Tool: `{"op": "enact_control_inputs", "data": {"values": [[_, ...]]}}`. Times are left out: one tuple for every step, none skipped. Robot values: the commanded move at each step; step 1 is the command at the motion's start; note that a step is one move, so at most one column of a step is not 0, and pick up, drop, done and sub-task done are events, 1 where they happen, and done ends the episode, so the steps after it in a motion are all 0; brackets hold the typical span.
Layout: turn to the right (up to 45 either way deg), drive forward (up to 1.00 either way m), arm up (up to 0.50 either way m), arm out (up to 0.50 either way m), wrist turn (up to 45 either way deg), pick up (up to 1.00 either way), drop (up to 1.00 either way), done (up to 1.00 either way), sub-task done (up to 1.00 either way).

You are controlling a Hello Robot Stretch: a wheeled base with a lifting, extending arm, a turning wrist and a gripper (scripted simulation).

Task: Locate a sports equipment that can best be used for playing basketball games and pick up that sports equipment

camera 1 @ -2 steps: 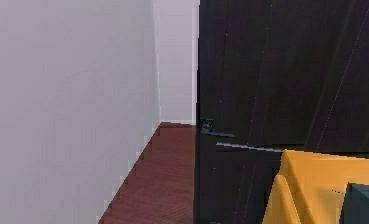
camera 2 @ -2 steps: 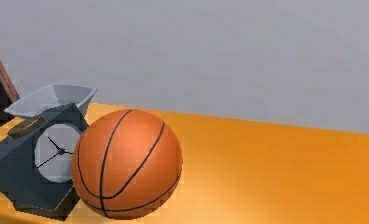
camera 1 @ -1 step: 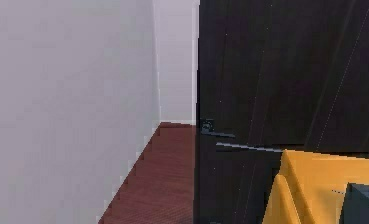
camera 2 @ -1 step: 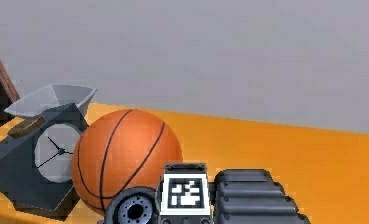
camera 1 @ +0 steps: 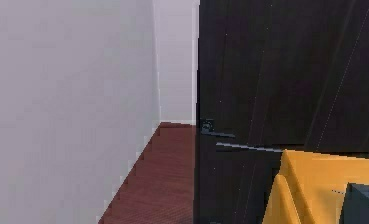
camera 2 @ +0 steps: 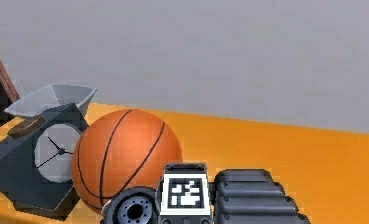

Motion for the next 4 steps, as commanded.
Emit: {"op": "enact_control_inputs", "data": {"values": [[0.0, 0.0, 0.0, 0.0, 45.0, 0.0, 0.0, 0.0, 0.0], [0.0, 0.0, 0.0, 0.0, 45.0, 0.0, 0.0, 0.0, 0.0], [0.0, 0.0, 0.0, 0.0, 24.0, 0.0, 0.0, 0.0, 0.0], [0.0, 0.0, 0.0, 0.0, 0.0, 1.0, 0.0, 0.0, 0.0]]}}
